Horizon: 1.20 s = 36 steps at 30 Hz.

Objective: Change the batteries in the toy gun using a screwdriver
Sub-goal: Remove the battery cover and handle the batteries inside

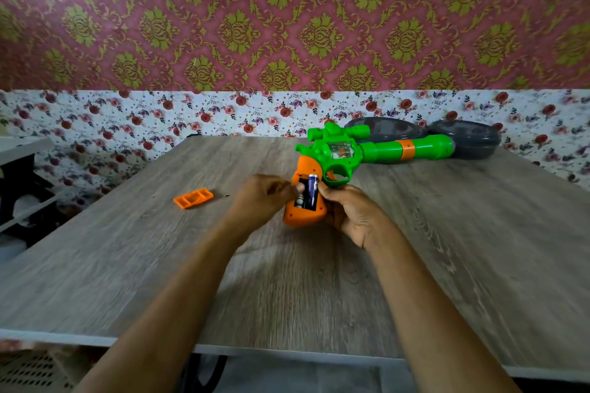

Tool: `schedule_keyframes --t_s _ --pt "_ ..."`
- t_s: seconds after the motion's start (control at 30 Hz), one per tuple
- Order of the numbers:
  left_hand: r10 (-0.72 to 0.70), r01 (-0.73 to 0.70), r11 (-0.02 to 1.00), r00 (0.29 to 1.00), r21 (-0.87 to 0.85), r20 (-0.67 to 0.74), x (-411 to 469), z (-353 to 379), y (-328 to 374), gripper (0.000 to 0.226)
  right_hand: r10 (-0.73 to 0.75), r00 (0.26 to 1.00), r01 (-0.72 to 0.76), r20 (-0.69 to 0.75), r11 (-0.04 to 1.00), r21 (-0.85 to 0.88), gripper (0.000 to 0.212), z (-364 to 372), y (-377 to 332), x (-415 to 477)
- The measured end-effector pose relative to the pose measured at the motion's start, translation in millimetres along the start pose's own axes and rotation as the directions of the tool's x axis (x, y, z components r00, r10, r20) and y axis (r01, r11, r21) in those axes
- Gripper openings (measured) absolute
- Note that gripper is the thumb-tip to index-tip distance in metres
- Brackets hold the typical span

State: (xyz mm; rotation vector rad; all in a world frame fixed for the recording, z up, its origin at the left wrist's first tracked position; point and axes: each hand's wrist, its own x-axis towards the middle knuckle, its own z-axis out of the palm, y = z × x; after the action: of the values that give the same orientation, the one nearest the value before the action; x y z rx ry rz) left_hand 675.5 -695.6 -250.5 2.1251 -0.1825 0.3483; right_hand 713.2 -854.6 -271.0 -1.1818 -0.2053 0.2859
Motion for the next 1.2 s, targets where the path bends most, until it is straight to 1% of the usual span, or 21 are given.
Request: schedule_keyframes --t_s 0.03,0.1,0.23,0.3,0.37,0.4,0.53,0.6,0.63,0.7,0.73,0.77,0.8,0.83,0.87,0.9,0.93,1.0,1.07,1.13,1.2 --pt "0.004 -0.004 1.000 0.999 0.004 0.044 -1 1 -1 0.042 -0.004 1.000 0.004 -0.007 1.000 -0.017 0.013 1 0 -1" --pt "-0.016 0.019 0.999 0.998 -0.048 0.062 0 1 -2 0.044 -0.008 0.999 0.006 -0.031 0.999 -0.045 0.012 2 -1 -2" --pt "-0.093 0.092 0.988 0.996 -0.121 0.001 3 1 -2 0.039 0.070 0.997 -0.071 -0.037 0.997 -0.029 0.011 10 -1 -6" --pt "-0.082 0.077 0.992 0.996 -0.099 -0.047 2 3 -3 0.035 0.106 0.994 -0.107 -0.022 0.994 -0.007 0.023 13 -2 -8" --pt "-0.053 0.048 0.997 0.995 -0.056 -0.090 1 5 -3 0.033 0.107 0.994 -0.107 -0.018 0.994 0.008 0.032 14 -3 -8" --pt "-0.039 0.037 0.999 0.993 -0.027 -0.109 1 6 -2 0.031 0.107 0.994 -0.107 -0.021 0.994 0.002 0.032 14 -3 -8" --pt "-0.012 0.020 0.998 0.989 0.053 -0.147 1 8 -3 0.032 0.125 0.990 -0.128 -0.057 0.991 -0.046 0.017 18 -4 -10" --pt "-0.007 0.016 0.998 0.988 0.060 -0.156 2 9 -4 0.034 0.131 0.987 -0.140 -0.097 0.987 -0.085 0.017 19 -5 -11" --pt "-0.003 0.013 0.998 0.987 0.063 -0.159 2 9 -5 0.035 0.125 0.985 -0.141 -0.122 0.982 -0.130 0.021 20 -6 -12" --pt "-0.004 0.017 0.997 0.985 0.073 -0.170 2 9 -6 0.033 0.051 0.973 -0.114 -0.227 0.955 -0.274 0.032 21 -6 -12" --pt "-0.007 0.021 0.997 0.985 0.079 -0.174 2 9 -6 0.032 -0.054 0.956 -0.064 -0.289 0.921 -0.384 0.032 21 -5 -13" --pt "-0.008 0.023 0.996 0.984 0.084 -0.178 2 10 -6 0.032 -0.205 0.924 0.004 -0.323 0.849 -0.528 0.030 21 -5 -14" --pt "-0.008 0.025 0.995 0.983 0.092 -0.182 2 11 -6 0.032 -0.377 0.875 0.074 -0.304 0.724 -0.686 0.034 21 -5 -15" --pt "-0.007 0.026 0.995 0.983 0.101 -0.183 2 11 -5 0.032 -0.508 0.826 0.112 -0.242 0.570 -0.814 0.041 21 -5 -17" --pt "-0.006 0.027 0.994 0.983 0.109 -0.182 2 12 -5 0.032 -0.589 0.789 0.121 -0.176 0.430 -0.895 0.046 22 -5 -19" --pt "-0.009 0.029 0.993 0.983 0.111 -0.182 2 13 -5 0.031 -0.638 0.759 0.116 -0.127 0.325 -0.939 0.046 23 -6 -22" --pt "-0.014 0.034 0.994 0.983 0.107 -0.182 2 13 -5 0.031 -0.667 0.738 0.105 -0.103 0.264 -0.959 0.042 25 -6 -22" --pt "-0.031 0.048 0.995 0.984 0.092 -0.176 2 13 -4 0.031 -0.700 0.708 0.092 -0.093 0.222 -0.971 0.030 27 -7 -24" --pt "-0.050 0.063 0.996 0.984 0.068 -0.170 3 12 -4 0.033 -0.720 0.687 0.112 -0.096 0.236 -0.965 0.024 30 -7 -25" --pt "-0.075 0.082 0.996 0.984 0.036 -0.164 3 11 -5 0.036 -0.743 0.654 0.171 -0.139 0.324 -0.930 0.019 31 -10 -28" --pt "-0.111 0.111 0.994 0.982 -0.010 -0.152 4 9 -6 0.036 -0.756 0.611 0.221 -0.234 0.447 -0.867 0.013 26 -19 -32"
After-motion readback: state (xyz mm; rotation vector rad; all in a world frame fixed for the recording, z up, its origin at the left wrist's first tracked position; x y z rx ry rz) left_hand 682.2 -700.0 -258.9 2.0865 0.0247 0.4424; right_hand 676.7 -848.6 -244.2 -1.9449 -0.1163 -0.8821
